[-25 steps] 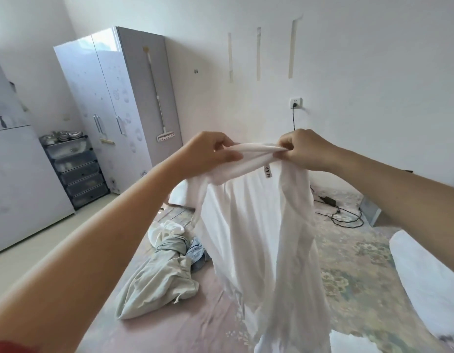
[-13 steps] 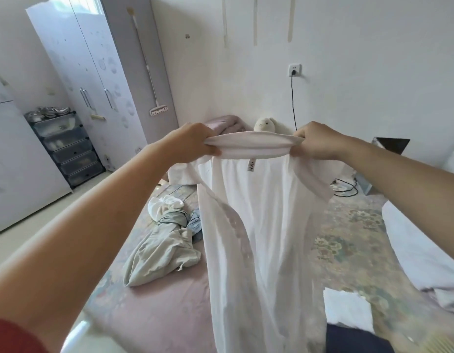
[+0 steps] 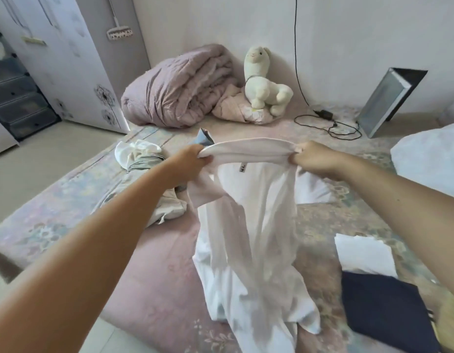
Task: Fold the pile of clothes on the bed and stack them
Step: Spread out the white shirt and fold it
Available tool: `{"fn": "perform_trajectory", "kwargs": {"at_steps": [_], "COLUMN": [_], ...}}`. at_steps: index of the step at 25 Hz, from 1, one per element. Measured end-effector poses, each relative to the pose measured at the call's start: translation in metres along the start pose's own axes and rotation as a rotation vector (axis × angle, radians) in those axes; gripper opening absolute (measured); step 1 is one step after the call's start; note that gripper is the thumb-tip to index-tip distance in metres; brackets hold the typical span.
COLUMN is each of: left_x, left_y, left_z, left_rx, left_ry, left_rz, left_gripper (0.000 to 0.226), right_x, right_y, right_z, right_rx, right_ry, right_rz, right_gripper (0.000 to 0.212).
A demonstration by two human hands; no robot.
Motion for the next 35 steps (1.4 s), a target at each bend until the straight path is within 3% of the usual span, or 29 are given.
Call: {"fn": "perform_trajectory", "kwargs": {"at_steps": [5, 9, 13, 16, 18, 20, 22, 24, 26, 31, 35], "left_x": [-0.117, -0.151, -0.151, -0.137, -0.13, -0.111, -0.081, -0.055, -0.044, -0.004, 0.01], "left_y": [0.095, 0.14, 0.151, 0.16, 0.155, 0.139, 0.126, 0.112, 0.099, 0.073, 0.064], "left_z": [0.045, 0.058, 0.049, 0.025, 0.0, -0.031, -0.07, -0.109, -0.141, -0.212, -0.224], "left_rx": [0.008, -0.019, -0.022, -0.145, -0.089, 0.087, 0.238, 0.336, 0.381, 0.255, 0.277], "left_ry": [-0.143, -0.149, -0.068, -0.015, -0.014, 0.01, 0.122, 0.23, 0.245, 0.348, 0.402], "left_rz": [-0.339, -0.57, -0.583, -0.485, -0.162, 0.162, 0.252, 0.182, 0.124, -0.18, -0.175], "left_gripper": [0.023, 0.014, 0.007, 0.034, 0.049, 0.024, 0.02, 0.021, 0.03, 0.025, 0.027], "right_x": [0.091, 0.146, 0.164, 0.153, 0.136, 0.126, 0.118, 0.105, 0.095, 0.05, 0.035], "right_y": [0.107, 0.153, 0.149, 0.143, 0.141, 0.126, 0.096, 0.068, 0.048, 0.014, 0.012], "right_z": [0.031, 0.045, 0.044, 0.029, 0.006, -0.022, -0.057, -0.095, -0.131, -0.221, -0.241], "right_rx": [0.069, 0.188, 0.326, 0.272, 0.137, 0.098, 0.17, 0.256, 0.308, 0.321, 0.293], "right_ry": [0.097, 0.122, 0.046, -0.053, -0.117, -0.155, -0.2, -0.248, -0.269, -0.38, -0.335], "right_rz": [0.433, 0.626, 0.724, 0.83, 0.801, 0.655, 0.409, 0.251, 0.233, 0.304, 0.232], "right_gripper": [0.019, 0.021, 0.022, 0.021, 0.019, 0.026, 0.024, 0.009, 0.016, 0.01, 0.012]}}
Point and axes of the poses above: each hand's wrist, its own z-axis towards the middle knuckle, its own y-axis out of the palm, x = y × z, the point moved 10 cm from there along z, towards the middle knuckle, and after that the axes turned 9 degrees about -y, right-handed, at the moved point
